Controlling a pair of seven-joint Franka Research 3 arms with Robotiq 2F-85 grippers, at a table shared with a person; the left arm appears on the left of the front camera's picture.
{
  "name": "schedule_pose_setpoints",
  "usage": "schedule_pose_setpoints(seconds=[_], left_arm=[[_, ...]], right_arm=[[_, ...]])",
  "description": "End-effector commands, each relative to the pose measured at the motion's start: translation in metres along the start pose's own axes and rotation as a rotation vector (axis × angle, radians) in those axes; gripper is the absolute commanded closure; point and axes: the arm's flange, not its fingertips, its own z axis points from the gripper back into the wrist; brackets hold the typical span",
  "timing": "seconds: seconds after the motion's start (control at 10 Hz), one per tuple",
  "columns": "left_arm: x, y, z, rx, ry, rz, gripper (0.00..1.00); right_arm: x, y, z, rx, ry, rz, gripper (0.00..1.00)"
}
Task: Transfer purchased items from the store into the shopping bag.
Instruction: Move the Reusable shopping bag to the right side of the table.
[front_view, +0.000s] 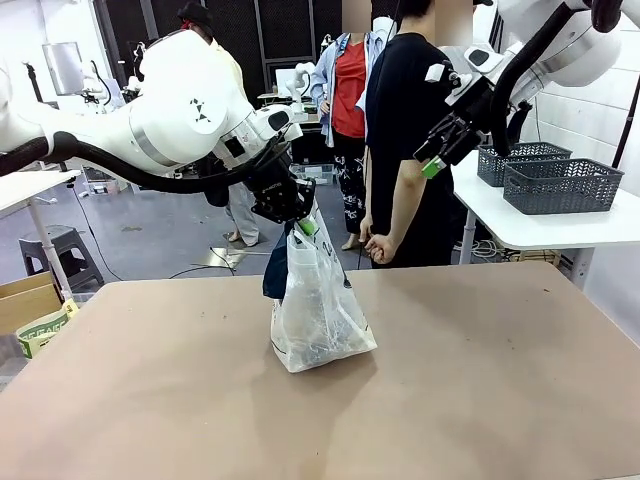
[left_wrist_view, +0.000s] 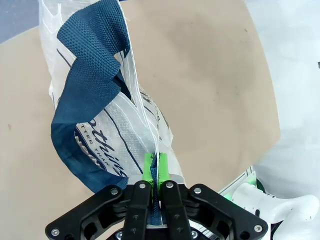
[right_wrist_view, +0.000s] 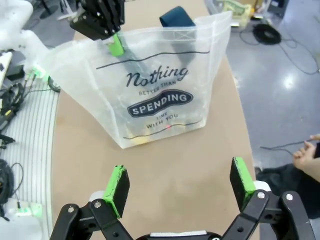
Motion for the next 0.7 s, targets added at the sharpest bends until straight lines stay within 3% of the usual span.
schedule_pose_setpoints(seconds=[0.0, 0.6], left_arm=[[-0.0017, 0.0012, 0.0026, -0.011, 0.000, -0.005, 1.00], [0.0000, 0.0000, 0.0000, 0.000, 0.000, 0.000, 1.00]], right_arm=[[-0.0003, -0.0051, 0.0007, 0.010, -0.032, -0.004, 0.00], [0.0000, 0.0000, 0.0000, 0.000, 0.000, 0.000, 0.00]])
